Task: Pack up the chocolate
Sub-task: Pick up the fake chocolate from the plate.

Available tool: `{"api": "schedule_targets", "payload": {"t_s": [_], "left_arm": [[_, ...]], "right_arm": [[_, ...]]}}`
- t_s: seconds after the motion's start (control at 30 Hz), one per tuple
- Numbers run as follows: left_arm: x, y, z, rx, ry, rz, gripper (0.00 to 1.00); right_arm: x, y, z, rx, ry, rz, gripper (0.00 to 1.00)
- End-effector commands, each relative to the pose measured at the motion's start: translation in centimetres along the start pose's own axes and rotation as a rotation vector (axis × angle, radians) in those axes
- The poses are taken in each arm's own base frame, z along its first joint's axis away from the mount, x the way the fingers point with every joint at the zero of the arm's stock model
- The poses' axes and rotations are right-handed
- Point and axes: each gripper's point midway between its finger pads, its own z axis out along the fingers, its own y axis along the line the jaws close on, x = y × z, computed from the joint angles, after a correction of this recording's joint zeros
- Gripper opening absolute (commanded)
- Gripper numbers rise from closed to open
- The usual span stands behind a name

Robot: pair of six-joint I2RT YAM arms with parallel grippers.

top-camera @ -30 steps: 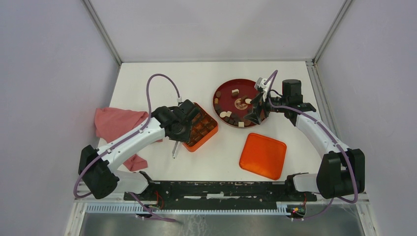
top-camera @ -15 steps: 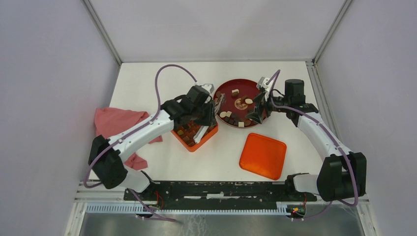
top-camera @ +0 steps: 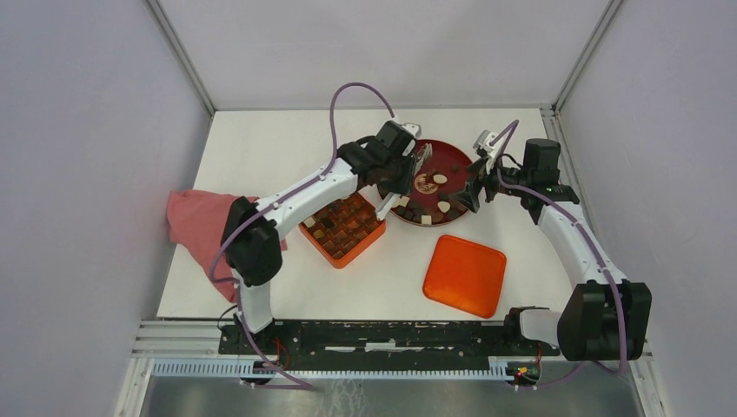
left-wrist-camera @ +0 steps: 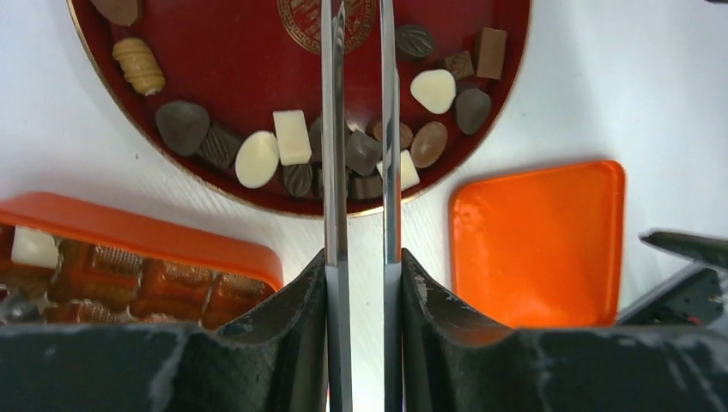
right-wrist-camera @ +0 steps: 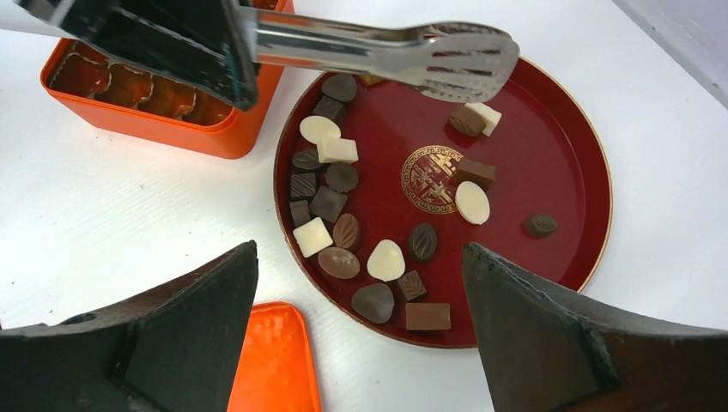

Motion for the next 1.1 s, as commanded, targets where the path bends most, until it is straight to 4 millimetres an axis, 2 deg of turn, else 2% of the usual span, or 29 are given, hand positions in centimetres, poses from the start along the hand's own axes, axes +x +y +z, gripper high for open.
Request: {"api": "schedule_targets", "payload": {"t_s": [0.0,0.13,0.27,0.67,1.07], "left_arm": [[-1.0,1.0,1.5,-0.063,0.034,0.154,0.36],[-1.0,1.7,2.6,-0.078,0.088,0.27,0.36],[-0.6,3.7,3.4,-0.053,0.13,0.306,0.36],[-0.4,7.9,3.7,-0.066,0.234,0.436,0.37],[-0.5,10.3,4.7,-0.09,0.278,0.458,0.39]], "right_arm": [[-0.7,-0.9,0.1,0.002,0.002,-0.039,0.94],[0.0,-1.0,0.4,-0.005,0.019,-0.026,0.94],[1.1,-1.1,0.9,-0.02,0.039,0.006,0.94],[2.1,-1.6,1.3,-0.013,0.066,0.015,0.94],[3.0,-1.6,1.7,-0.035,0.084,0.033,0.94]]}}
